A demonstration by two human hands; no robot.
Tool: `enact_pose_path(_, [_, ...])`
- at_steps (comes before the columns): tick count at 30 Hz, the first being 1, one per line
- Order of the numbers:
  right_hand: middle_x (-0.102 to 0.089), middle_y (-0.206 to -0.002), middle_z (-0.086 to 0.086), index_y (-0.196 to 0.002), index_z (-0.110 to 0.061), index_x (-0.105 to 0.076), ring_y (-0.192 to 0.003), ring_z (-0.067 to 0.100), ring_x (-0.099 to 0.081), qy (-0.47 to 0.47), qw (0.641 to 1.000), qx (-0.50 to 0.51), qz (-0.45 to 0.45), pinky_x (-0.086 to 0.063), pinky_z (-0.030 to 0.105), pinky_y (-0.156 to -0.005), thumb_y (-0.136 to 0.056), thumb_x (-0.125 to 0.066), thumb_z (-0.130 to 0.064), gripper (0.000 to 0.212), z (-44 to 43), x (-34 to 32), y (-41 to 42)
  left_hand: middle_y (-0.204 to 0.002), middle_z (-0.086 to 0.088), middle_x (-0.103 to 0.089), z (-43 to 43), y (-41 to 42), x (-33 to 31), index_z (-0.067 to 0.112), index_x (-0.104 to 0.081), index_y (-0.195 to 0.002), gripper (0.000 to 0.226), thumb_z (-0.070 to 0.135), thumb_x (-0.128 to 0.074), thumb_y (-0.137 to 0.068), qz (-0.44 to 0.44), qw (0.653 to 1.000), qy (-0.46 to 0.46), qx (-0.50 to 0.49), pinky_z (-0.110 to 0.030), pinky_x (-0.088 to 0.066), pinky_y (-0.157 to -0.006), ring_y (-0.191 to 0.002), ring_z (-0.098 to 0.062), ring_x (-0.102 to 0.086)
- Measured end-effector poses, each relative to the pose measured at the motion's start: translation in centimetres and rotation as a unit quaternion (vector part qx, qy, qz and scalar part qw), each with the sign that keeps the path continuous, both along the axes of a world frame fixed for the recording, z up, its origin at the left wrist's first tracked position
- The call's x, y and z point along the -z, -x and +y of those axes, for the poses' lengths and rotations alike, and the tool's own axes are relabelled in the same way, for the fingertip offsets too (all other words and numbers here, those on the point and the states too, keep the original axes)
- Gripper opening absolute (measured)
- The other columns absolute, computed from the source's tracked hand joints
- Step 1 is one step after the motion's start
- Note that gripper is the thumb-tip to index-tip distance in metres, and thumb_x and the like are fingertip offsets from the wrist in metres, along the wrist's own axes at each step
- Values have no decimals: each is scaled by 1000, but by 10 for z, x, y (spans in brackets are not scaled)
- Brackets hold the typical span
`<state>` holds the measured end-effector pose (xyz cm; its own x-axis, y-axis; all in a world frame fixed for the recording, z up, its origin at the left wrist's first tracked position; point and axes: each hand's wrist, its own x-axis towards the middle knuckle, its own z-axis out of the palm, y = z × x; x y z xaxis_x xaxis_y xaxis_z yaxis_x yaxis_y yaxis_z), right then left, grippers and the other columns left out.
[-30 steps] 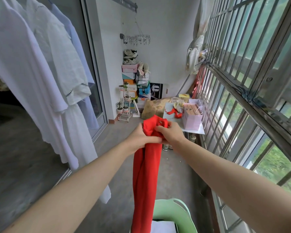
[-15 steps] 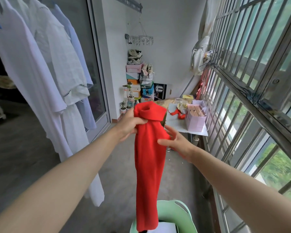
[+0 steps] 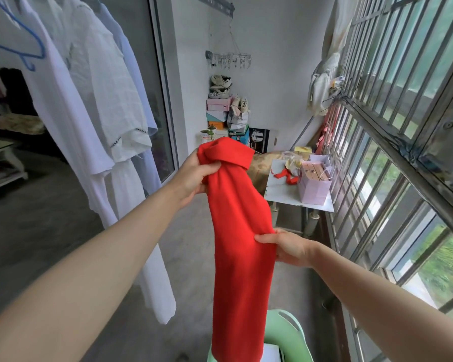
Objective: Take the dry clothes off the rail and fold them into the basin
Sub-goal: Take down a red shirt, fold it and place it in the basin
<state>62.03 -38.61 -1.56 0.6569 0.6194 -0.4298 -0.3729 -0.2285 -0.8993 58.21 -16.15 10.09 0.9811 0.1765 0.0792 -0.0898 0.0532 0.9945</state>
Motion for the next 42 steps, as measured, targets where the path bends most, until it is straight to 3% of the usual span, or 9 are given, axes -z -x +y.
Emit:
enact_pose_path(7, [-70,-104,9,-113,-9,-62,-81,17,-70,-74,994,55,59,-58,31,-78,-95,-51,-18,23,0,-13,-4,-87,4,-60,4,-14,-3,24,-53,-111,17,17,-52,-95,13,994,78,-77,-14,-44,-46,-70,-8,-57])
enact_pose_path(10, [-73,-94,6,-110,-14,-64,-75,16,-71,-97,989,82,69,-60,31,-70,-94,-52,-23,21,5,-23,-8,-97,3,-66,0,-19,13,21,-58,-119,39,48,-44,-95,58,960,269,-47,-22,-52,-60,-78,-8,-65])
enact_pose_path(14, [-73,-91,4,-110,-18,-63,-74,15,-70,-85,989,106,59,-58,27,-66,-97,-49,-28,22,6,-29,-12,-106,-9,-70,-28,3,94,18,-65,-119,79,80,-35,-79,265,926,258,71,-35,-49,-85,-96,-22,-66])
enact_pose_path(21, [-67,-108,11,-114,-13,-59,-100,25,-63,25,986,166,21,-45,43,-102,-95,-55,-28,25,2,-9,-15,-57,-6,-68,-32,5,111,5,-61,-85,8,5,-56,-90,299,946,123,22,-24,-55,-51,-48,-14,-65])
enact_pose_path(27, [-51,-79,3,-107,-13,-57,-68,13,-48,109,972,208,-2,-40,27,-66,-95,-55,-18,14,0,-5,-11,-119,-10,-55,-28,-1,118,17,-43,-136,59,-7,-58,-85,243,968,15,-61,-34,-53,-86,-96,-22,-64])
enact_pose_path(29, [-50,-83,4,-115,-7,-56,-65,13,-48,112,972,207,-17,-42,25,-60,-94,-56,-13,22,-2,-4,-11,-111,-8,-58,-26,2,113,26,-44,-138,62,-8,-50,-88,236,971,-14,-34,-23,-52,-63,-68,-14,-62])
enact_pose_path(33, [-53,-99,5,-138,-30,-45,-72,14,-44,122,971,176,-109,-43,27,-69,-94,-45,-4,50,-1,-4,-12,-79,4,-60,-28,8,99,15,-63,-123,48,-8,-38,-89,258,961,-96,14,-9,-35,-40,-38,-2,-47])
enact_pose_path(37, [-60,-103,8,-130,-5,-56,-83,15,-52,124,974,129,-142,-46,29,-81,-88,-45,11,46,6,-9,-7,-107,-10,-65,-26,9,87,13,-56,-129,48,-6,-55,-85,274,956,-104,15,-8,-39,-36,-62,-9,-57])
enact_pose_path(42, [-69,-108,10,-119,-8,-66,-91,17,-61,286,898,10,-335,-49,30,-90,-69,-76,-2,51,10,-15,-3,-115,-18,-64,-17,7,95,9,-57,-128,63,-10,-72,-70,270,944,-184,52,-34,-54,-74,-91,-26,-63])
